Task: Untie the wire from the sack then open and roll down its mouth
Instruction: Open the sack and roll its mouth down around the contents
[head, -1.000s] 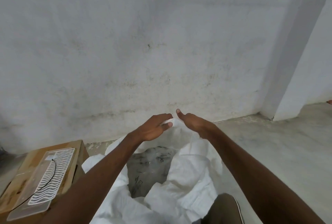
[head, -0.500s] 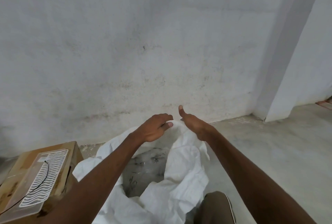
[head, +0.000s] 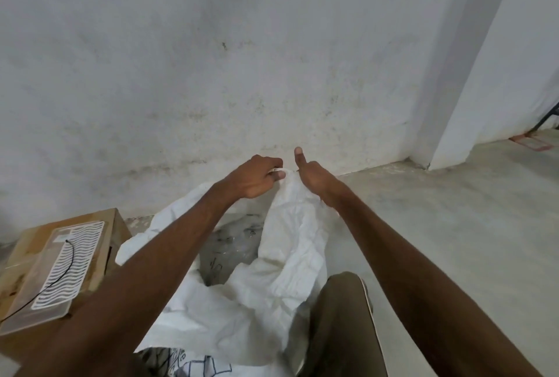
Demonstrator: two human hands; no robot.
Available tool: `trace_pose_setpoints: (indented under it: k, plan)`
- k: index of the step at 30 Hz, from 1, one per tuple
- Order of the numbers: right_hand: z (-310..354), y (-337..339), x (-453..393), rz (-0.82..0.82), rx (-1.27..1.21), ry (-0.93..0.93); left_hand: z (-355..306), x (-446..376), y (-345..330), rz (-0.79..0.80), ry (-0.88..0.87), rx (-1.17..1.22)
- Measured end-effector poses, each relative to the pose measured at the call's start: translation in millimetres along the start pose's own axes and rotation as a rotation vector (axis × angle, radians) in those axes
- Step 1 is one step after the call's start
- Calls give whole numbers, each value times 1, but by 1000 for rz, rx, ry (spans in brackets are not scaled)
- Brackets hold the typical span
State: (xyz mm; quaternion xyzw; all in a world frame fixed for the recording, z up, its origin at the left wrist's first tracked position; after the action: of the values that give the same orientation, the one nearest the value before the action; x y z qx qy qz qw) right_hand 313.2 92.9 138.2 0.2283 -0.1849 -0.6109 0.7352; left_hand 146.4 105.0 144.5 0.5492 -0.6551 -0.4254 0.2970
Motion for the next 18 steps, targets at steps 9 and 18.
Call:
trace_pose_setpoints:
  k: [9,18]
  plan:
    - [-23,-1,9,-202,-397,-132,-12,22,6,56,207,272]
    - [-3,-2,-7,-243,-929,-148,-41,113,-19,-18,169,280]
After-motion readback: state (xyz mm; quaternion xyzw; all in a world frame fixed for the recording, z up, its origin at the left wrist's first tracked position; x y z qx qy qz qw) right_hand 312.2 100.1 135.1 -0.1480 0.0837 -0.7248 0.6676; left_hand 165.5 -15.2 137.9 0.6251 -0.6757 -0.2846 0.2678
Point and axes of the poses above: each hand's wrist, its own x-axis away from the middle knuckle, its own y-axis out of the back of the hand, z = x × y, the point moved 2 cm from there along -x, towards the middle knuckle, and after that the axes turned 15 degrees about y, right-handed, at the moved point
